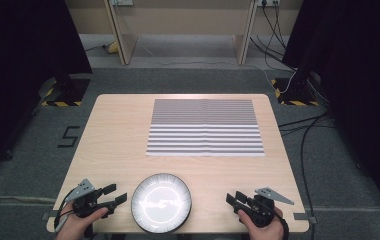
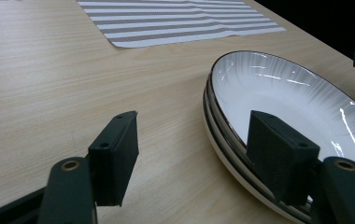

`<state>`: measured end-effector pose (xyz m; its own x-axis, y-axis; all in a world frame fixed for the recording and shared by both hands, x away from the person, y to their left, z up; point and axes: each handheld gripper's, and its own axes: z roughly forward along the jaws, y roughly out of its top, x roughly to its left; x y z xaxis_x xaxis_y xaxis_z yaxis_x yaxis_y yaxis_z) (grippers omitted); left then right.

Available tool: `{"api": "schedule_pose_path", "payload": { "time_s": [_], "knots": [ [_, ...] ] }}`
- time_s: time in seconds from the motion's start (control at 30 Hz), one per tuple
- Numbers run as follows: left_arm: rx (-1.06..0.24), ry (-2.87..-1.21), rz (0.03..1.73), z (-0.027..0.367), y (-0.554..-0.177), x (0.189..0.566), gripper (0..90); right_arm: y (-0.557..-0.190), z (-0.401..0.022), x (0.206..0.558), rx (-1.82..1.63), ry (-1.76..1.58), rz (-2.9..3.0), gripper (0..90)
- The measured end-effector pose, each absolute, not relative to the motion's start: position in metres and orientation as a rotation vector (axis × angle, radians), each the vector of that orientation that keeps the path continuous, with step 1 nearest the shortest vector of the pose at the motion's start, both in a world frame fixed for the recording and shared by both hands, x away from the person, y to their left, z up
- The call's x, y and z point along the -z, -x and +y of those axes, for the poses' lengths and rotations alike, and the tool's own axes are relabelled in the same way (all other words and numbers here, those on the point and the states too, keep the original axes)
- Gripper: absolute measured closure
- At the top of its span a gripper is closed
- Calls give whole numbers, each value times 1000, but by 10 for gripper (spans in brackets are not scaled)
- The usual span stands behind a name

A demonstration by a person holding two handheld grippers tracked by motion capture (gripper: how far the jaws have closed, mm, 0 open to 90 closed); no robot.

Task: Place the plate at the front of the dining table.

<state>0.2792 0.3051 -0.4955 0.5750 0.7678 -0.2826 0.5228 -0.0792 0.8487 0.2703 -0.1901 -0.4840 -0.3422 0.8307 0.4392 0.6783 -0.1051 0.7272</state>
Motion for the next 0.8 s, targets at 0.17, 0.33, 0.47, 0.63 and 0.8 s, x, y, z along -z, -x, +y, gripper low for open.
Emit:
{"api": "schedule_pose_path", "payload": {
  "time_s": [0.17,0.33,0.47,0.63,0.8],
  "knots": [
    [-246,-1741,1057,298,-277,493,349,-276,-172,476,-1421,-1639,2070,595],
    [-224,-1739,1048,295,-278,492,338,-283,-157,472,-1430,-1608,2124,631],
    [-231,-1758,1041,293,-278,491,342,-286,-145,470,-1427,-1585,2170,655],
    [-218,-1782,1048,289,-277,491,362,-289,-130,469,-1435,-1567,2221,680],
    [-189,-1791,1060,285,-275,492,395,-294,-112,469,-1453,-1549,2267,714]
  ]
}}
